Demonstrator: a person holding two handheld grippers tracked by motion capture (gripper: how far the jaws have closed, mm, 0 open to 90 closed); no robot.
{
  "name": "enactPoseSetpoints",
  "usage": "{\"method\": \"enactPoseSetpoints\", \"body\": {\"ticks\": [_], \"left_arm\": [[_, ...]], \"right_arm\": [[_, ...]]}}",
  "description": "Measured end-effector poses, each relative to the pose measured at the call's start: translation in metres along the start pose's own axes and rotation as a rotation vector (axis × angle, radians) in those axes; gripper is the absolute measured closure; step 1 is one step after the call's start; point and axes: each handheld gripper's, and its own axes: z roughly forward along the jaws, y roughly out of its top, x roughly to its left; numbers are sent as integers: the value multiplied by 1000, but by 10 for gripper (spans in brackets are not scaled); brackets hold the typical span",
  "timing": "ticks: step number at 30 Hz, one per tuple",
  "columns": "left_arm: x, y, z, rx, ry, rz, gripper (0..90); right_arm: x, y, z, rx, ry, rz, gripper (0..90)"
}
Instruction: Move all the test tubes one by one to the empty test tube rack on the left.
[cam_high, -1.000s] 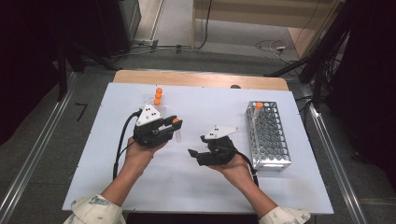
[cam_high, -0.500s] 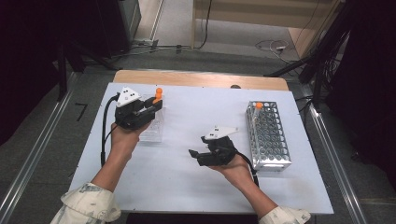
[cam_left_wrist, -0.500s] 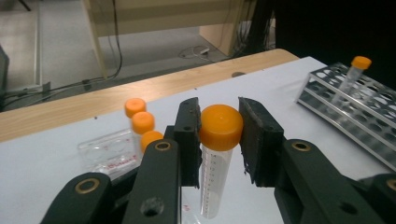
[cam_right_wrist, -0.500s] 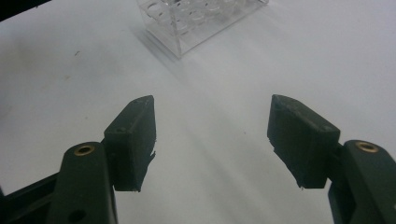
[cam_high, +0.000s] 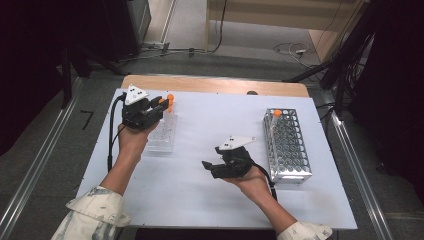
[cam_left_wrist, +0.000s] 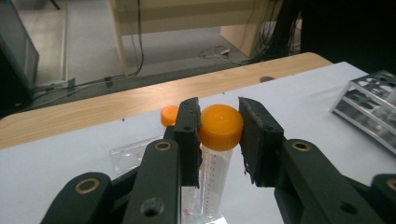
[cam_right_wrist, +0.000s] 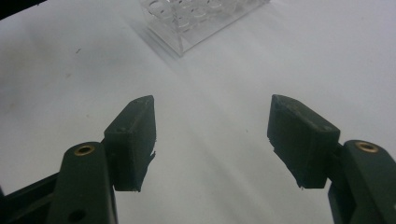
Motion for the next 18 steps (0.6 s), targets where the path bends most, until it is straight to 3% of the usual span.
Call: {"method": "enactPoseSetpoints", "body": {"ticks": [5, 18], "left_arm": [[6, -4, 7, 16, 9, -17, 707], [3, -28, 23, 77, 28, 1, 704]], "right_arm": [[0, 0, 0, -3, 2, -1, 312], [0, -1, 0, -1, 7, -5, 314]]}}
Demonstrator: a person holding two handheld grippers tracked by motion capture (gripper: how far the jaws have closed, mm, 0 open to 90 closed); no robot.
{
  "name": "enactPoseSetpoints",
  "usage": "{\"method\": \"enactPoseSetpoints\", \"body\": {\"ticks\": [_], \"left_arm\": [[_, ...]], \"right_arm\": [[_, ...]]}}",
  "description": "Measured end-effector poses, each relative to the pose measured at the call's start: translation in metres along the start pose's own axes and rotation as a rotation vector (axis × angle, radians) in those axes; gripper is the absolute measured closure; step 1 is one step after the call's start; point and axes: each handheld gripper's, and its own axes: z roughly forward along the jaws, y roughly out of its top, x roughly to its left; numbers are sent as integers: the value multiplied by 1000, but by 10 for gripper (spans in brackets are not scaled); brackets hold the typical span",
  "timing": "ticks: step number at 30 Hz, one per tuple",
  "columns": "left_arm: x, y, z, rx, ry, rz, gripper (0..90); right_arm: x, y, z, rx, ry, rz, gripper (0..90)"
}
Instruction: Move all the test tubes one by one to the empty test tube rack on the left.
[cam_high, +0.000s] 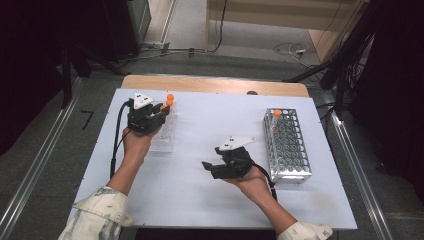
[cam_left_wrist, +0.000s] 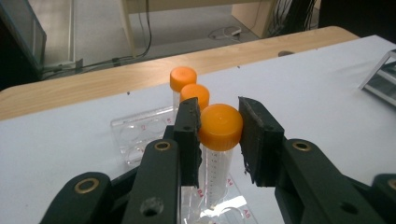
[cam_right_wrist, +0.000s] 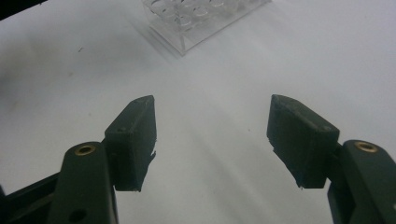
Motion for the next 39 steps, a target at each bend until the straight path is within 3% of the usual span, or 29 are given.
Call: {"method": "enactPoseSetpoints", "body": {"ticks": [8, 15, 25, 31, 34, 39], "left_arm": [[-4, -3, 2, -1, 11, 21, 697], [-6, -4, 0, -6, 2, 19, 629], [-14, -7, -11, -8, -24, 15, 390], [-20, -16, -23, -32, -75, -28, 278], [-25, -20, -25, -22, -84, -3, 257], [-26, -25, -32, -26, -86, -5, 249]], "right_arm": [[1, -1, 1, 7, -1, 5, 314], [0, -1, 1, 6, 0, 6, 314], [-3, 0, -4, -10, -12, 12, 313], [-13, 2, -15, -41, -41, 39, 309], [-23, 2, -22, -56, -78, 44, 310], [-41, 0, -36, -83, -124, 81, 305]]}}
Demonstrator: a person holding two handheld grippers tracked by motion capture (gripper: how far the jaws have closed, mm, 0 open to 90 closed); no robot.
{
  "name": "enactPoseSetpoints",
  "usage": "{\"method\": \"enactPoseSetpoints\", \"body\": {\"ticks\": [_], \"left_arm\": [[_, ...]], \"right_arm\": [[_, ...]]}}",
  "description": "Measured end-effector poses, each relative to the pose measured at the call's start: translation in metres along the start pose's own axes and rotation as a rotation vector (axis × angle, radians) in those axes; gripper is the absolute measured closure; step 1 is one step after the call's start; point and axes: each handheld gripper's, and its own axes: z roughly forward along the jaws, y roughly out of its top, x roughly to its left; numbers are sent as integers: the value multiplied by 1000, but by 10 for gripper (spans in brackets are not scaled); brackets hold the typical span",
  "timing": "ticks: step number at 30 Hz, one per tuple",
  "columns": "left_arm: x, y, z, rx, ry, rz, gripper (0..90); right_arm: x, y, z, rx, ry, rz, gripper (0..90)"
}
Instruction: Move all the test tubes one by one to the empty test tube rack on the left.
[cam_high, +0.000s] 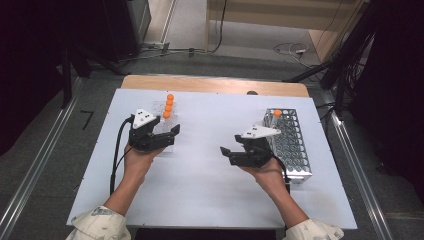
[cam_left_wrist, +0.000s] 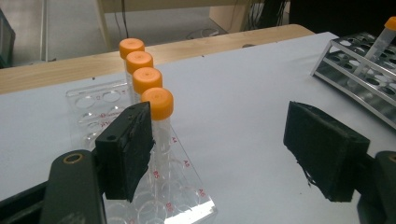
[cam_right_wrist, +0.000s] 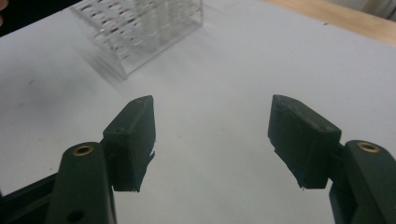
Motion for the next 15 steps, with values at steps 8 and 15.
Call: {"method": "enactPoseSetpoints", "body": {"ticks": [8, 15], "left_arm": [[-1, -4, -9, -3, 5, 4, 235], [-1, -6, -10, 3, 8, 9, 235]], "right_arm": [[-28, 1, -23, -52, -85, 49, 305], [-50, -2, -37, -79, -163, 90, 299]]}}
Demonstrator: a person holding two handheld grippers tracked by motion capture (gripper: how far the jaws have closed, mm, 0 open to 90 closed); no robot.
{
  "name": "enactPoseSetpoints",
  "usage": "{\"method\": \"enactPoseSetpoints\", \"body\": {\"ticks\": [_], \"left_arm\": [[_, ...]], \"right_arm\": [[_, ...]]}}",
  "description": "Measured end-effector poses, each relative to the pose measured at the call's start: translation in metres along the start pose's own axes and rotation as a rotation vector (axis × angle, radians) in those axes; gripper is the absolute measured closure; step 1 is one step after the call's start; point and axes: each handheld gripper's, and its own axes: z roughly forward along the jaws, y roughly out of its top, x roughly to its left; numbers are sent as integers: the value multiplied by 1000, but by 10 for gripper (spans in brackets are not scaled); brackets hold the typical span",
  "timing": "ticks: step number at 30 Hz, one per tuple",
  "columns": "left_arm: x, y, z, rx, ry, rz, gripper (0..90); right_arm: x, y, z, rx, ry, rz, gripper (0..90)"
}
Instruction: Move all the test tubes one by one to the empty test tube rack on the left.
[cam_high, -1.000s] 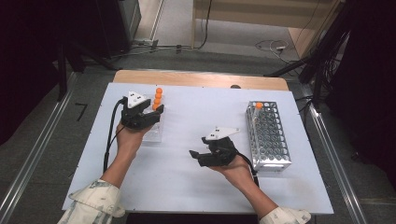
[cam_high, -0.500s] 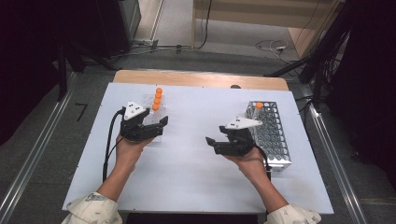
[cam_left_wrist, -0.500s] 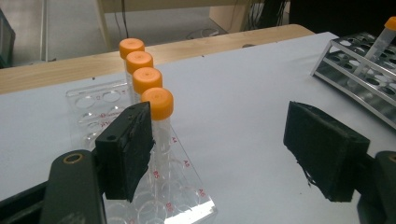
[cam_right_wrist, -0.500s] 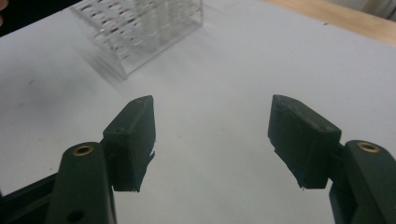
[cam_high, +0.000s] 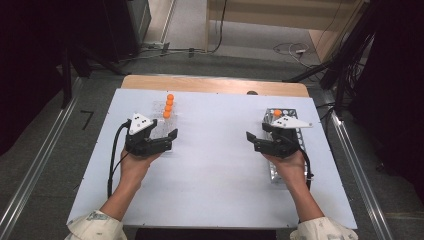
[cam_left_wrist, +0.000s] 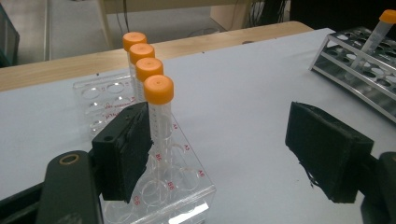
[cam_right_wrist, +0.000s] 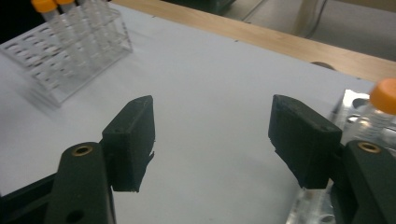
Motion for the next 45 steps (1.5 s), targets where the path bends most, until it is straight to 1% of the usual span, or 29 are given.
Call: {"method": "enactPoseSetpoints", "body": {"ticks": [1, 3, 5, 9, 12, 16, 17, 18, 20, 22, 23, 25, 27, 29, 33, 35, 38, 43, 45], "left_arm": [[0, 0, 0, -2, -1, -3, 235], [0, -1, 1, -1, -2, -4, 235], [0, -1, 1, 0, -2, -2, 235], [-1, -1, 2, 1, -3, -3, 235], [-1, -1, 2, 2, -1, -1, 235], [-2, -2, 4, 8, -11, -3, 235], [-2, -2, 4, 10, -27, -17, 235], [-2, -2, 5, 8, -37, -24, 235], [-2, -2, 4, 5, -37, -25, 236], [-2, -2, 5, 7, -37, -28, 236], [-2, -2, 5, 8, -37, -26, 235], [-2, -2, 5, 7, -39, -27, 235], [-2, -2, 5, 8, -41, -25, 236], [-3, -2, 6, 14, -42, -23, 235], [-3, -2, 6, 14, -45, -24, 236], [-3, -2, 7, 11, -46, -26, 236], [-3, -2, 7, 11, -44, -27, 236], [-4, -1, 6, 8, -48, -26, 236], [-4, -1, 6, 8, -51, -25, 236]], "right_arm": [[-4, 0, -1, -3, -15, 4, 297], [-11, -2, -2, -4, -32, 23, 295], [-17, -3, -2, -6, -60, 30, 295], [-32, -7, -2, -9, -108, 70, 295], [-42, -11, 1, 0, -139, 93, 300], [-52, -12, 4, -4, -180, 104, 308], [-55, -13, 6, -3, -188, 106, 309], [-58, -13, 6, 1, -187, 118, 314], [-62, -13, 8, 3, -194, 134, 318], [-66, -13, 11, 11, -208, 136, 315], [-67, -12, 14, 17, -215, 131, 295], [-68, -11, 17, 35, -216, 132, 246], [-69, -10, 20, 50, -213, 134, 225], [-69, -9, 25, 71, -220, 129, 223], [-74, -6, 33, 98, -226, 145, 224], [-74, -3, 37, 114, -229, 141, 249], [-74, 0, 43, 145, -238, 118, 310], [-75, 2, 47, 158, -250, 116, 484], [-75, 3, 48, 162, -256, 120, 532]]}}
